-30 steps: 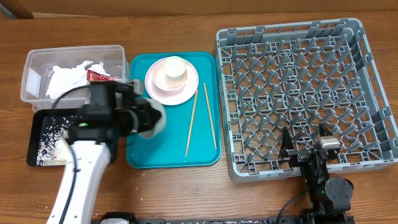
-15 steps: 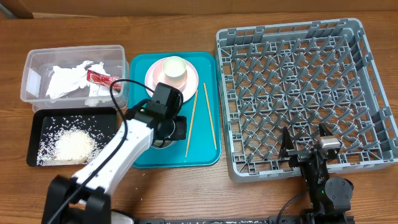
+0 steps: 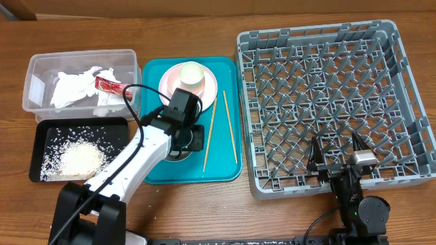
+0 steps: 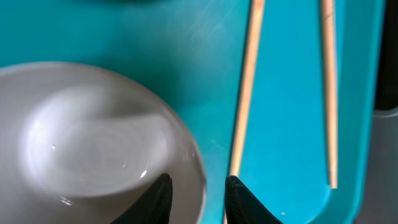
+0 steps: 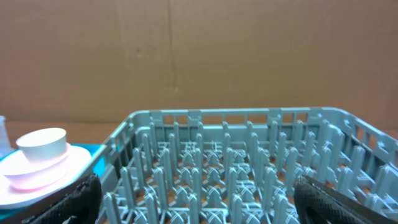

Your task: Sort waste into correct bins and load items into the dishwasher

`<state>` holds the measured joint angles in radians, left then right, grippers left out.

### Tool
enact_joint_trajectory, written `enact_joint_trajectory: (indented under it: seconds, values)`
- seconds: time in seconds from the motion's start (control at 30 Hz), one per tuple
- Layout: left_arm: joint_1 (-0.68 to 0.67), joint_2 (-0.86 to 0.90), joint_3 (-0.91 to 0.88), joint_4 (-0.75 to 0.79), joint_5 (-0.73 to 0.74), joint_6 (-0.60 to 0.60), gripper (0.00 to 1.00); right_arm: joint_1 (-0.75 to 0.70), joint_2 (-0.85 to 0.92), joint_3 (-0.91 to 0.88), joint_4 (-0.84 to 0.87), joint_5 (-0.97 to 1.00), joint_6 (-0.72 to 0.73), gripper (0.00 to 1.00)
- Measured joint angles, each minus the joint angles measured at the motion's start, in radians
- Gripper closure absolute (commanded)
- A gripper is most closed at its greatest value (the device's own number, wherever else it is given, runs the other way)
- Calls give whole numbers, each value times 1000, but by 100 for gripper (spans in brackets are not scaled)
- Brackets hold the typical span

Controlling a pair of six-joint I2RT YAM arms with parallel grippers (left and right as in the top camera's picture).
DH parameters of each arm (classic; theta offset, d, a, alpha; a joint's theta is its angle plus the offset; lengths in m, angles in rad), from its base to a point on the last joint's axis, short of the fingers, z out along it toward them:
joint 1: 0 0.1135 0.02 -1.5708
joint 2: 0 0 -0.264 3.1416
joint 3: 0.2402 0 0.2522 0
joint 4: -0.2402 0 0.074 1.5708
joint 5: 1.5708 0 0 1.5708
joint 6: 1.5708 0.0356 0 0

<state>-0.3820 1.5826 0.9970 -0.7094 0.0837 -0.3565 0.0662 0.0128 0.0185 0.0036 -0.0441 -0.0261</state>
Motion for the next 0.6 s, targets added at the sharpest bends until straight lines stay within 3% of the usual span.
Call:
enact_joint_trajectory:
  seconds: [0.27, 0.43, 0.6]
  values:
    - [16, 0, 218, -98, -2, 2, 69, 0, 9, 96, -170, -19, 34, 0]
    - [37, 0, 325, -142, -2, 19, 71, 0, 108, 353, -326, -24, 45, 0]
    - [107, 0, 419, -220, -2, 19, 76, 0, 350, 681, -500, -90, 54, 0]
